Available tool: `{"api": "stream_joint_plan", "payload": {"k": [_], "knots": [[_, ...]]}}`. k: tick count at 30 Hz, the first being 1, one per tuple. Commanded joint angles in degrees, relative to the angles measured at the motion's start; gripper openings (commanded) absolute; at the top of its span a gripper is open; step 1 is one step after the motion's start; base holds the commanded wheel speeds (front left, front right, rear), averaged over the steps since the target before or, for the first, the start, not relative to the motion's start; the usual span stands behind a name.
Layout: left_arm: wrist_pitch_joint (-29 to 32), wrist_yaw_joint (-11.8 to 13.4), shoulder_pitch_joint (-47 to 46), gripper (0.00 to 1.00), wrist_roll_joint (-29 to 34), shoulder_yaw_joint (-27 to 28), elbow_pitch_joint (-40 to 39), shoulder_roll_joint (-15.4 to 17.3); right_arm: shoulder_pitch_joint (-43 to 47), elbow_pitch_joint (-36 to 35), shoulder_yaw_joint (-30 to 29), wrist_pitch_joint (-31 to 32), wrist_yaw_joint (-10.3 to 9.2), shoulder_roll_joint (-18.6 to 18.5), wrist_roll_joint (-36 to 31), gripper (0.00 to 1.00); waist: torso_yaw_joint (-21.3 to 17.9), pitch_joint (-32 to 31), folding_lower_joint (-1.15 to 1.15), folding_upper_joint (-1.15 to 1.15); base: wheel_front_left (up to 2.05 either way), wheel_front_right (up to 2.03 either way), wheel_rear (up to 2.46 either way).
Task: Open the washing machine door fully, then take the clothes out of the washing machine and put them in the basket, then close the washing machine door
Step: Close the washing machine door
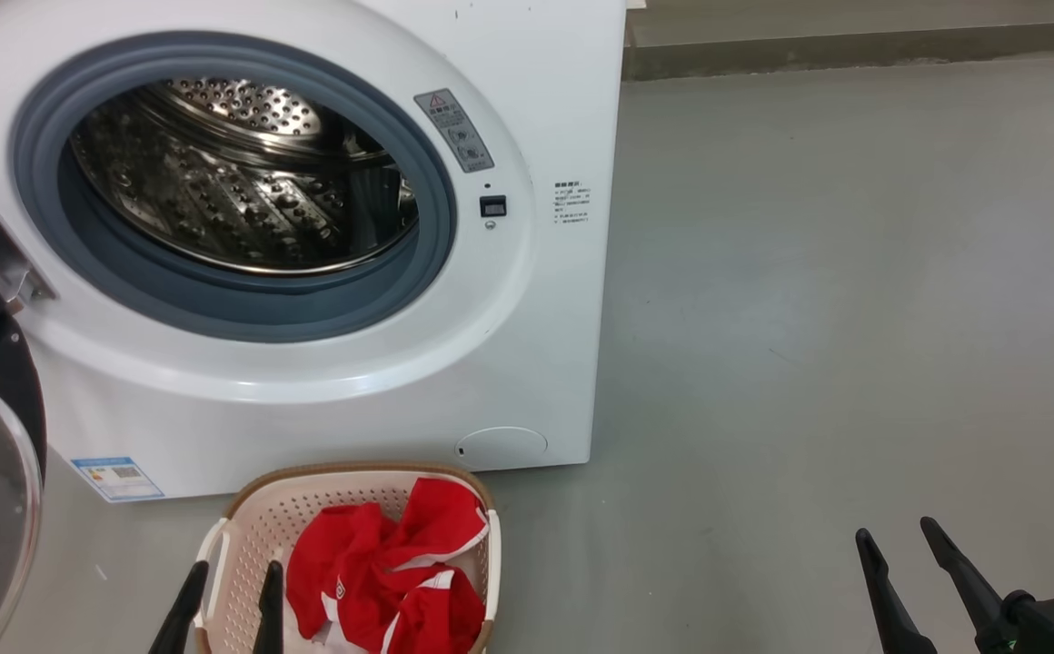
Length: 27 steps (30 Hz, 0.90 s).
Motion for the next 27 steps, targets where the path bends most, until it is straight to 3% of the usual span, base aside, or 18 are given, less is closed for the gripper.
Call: {"api": "stream_joint_plan", "payload": {"k": [1,18,27], "knots": [[-0.4,-0.3,-1.1,1.0,0.3,2.0,-1.7,0.1,-1.1,-1.4,1.3,-0.4,0.36,-1.3,-0.2,1.0,0.0,0.0,0.0,0.0,-0.43,0.43,0.0],[-0.4,-0.3,-0.7,1.0,-0.3,2.0,-1.7,0.1,-0.8,-1.5,1.2,-0.4,0.36,-1.5,-0.2,1.0,0.4,-0.6,0.0,0.0,-0.03,0.03,0.0],[-0.4,-0.2,-0.6,1.0,-0.8,2.4,-1.0,0.1,-0.7,-1.8,1.5,-0.4,0.36,-1.6,-0.2,1.0,3.8,-0.9,0.0,0.0,0.0,0.0,0.0]]}}
